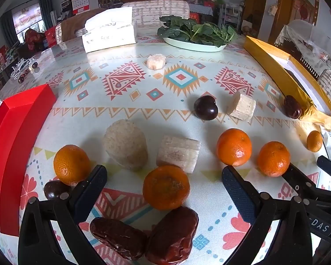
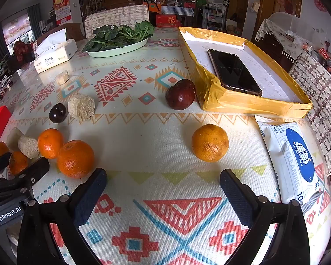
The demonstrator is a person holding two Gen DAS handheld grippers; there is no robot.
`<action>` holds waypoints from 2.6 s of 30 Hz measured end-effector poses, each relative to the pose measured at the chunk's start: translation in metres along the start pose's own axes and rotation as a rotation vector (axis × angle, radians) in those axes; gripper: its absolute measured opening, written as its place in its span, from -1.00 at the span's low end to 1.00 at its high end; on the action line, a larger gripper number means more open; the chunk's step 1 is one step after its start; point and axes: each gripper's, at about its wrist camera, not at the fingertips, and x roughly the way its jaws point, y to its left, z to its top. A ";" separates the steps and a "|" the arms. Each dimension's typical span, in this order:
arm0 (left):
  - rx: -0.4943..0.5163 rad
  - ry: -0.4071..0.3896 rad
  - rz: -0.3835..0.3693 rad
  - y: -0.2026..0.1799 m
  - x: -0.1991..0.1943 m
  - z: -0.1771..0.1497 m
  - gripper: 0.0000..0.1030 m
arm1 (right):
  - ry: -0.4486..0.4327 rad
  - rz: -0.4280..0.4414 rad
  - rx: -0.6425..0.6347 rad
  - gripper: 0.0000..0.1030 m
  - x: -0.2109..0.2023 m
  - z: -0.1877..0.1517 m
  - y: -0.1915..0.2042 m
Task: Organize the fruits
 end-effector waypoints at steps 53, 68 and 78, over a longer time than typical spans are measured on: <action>-0.018 0.000 0.020 -0.004 0.003 0.005 1.00 | 0.000 0.000 0.000 1.00 0.000 0.000 0.000; -0.019 0.000 0.020 -0.004 0.003 0.005 1.00 | 0.000 0.000 0.000 1.00 0.000 0.000 0.000; -0.019 0.000 0.020 -0.004 0.003 0.005 1.00 | 0.000 0.000 0.000 1.00 0.000 0.000 0.000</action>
